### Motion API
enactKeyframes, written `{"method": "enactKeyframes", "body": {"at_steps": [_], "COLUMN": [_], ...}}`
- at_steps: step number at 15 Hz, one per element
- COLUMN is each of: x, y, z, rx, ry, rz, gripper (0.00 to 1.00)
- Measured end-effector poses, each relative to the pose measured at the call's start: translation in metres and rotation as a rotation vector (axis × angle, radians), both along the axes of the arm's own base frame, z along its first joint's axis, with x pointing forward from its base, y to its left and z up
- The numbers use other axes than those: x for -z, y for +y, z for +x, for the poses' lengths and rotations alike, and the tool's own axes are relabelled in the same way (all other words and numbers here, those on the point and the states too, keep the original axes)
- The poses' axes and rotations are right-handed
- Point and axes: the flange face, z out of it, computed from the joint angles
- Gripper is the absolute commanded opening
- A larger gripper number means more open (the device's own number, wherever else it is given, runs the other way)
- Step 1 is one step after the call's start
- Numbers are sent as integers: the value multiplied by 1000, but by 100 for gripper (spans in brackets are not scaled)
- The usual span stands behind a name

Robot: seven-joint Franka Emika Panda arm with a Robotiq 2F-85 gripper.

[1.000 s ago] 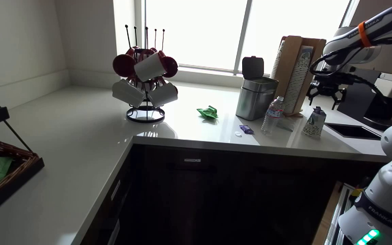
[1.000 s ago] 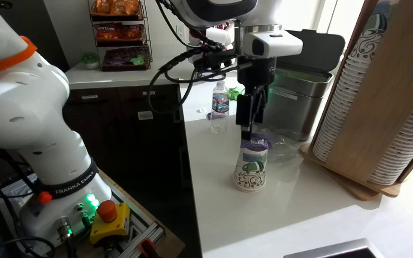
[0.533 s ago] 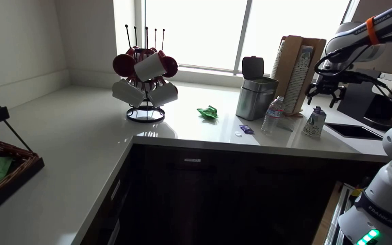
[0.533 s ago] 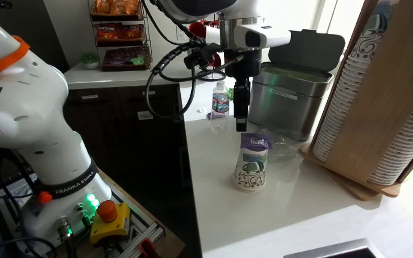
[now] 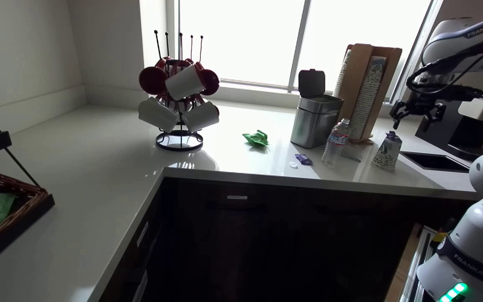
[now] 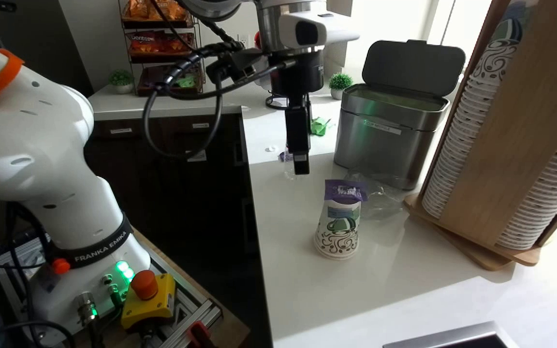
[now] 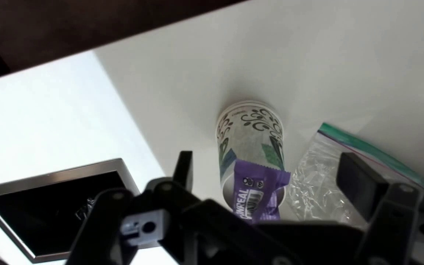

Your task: Place the object on top of the container

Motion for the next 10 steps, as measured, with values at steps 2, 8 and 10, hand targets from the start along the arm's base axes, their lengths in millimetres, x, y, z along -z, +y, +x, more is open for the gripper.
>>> {"method": "enactKeyframes", "body": {"at_steps": [2, 8, 10], "x": [-7, -19, -17], "y": [7, 34, 41], "z": [-11, -23, -24], "rx": [2, -23, -31], "ry": [-4, -31, -32], "rz": [-16, -67, -71], "gripper": [100, 100, 100]}}
